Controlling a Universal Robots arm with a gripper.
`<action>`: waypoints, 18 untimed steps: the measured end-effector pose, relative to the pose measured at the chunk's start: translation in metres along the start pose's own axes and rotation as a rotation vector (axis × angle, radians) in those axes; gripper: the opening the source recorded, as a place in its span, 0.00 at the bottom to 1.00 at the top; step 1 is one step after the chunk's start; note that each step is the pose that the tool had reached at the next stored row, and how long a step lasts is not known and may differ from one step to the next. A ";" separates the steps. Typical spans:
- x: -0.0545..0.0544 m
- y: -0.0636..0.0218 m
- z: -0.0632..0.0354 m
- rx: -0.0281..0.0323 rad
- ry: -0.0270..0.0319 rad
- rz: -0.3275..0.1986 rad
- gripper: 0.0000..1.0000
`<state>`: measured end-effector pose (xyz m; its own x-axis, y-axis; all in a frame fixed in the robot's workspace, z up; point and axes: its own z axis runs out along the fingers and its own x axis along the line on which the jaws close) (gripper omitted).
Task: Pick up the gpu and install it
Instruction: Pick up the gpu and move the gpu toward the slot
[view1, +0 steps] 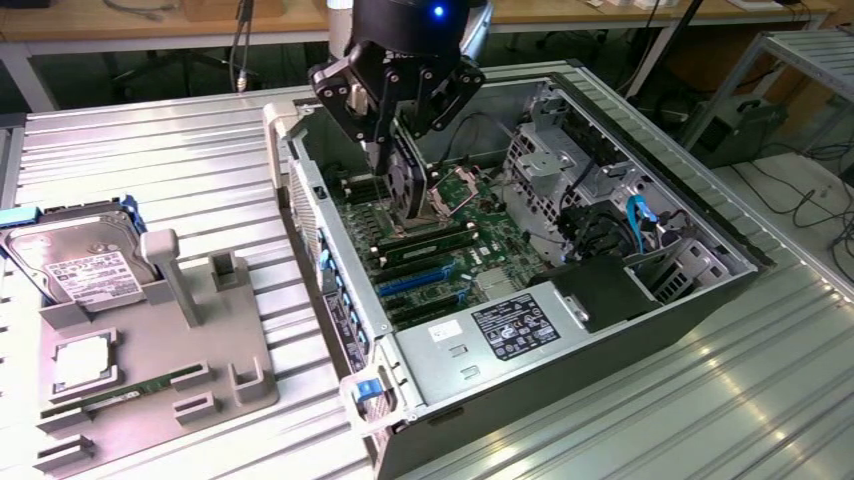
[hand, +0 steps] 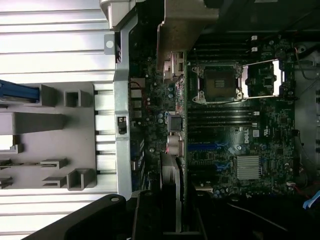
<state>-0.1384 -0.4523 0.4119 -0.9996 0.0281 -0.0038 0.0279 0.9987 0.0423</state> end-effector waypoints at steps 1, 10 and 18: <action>-0.001 0.0000 0.0001 -0.0001 0.0000 0.000 0.28; -0.010 0.0003 0.0002 0.0001 0.0000 0.000 0.28; -0.018 0.0005 0.0004 0.0000 0.0000 0.000 0.28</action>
<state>-0.1201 -0.4523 0.4116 -0.9996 0.0279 -0.0038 0.0277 0.9987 0.0423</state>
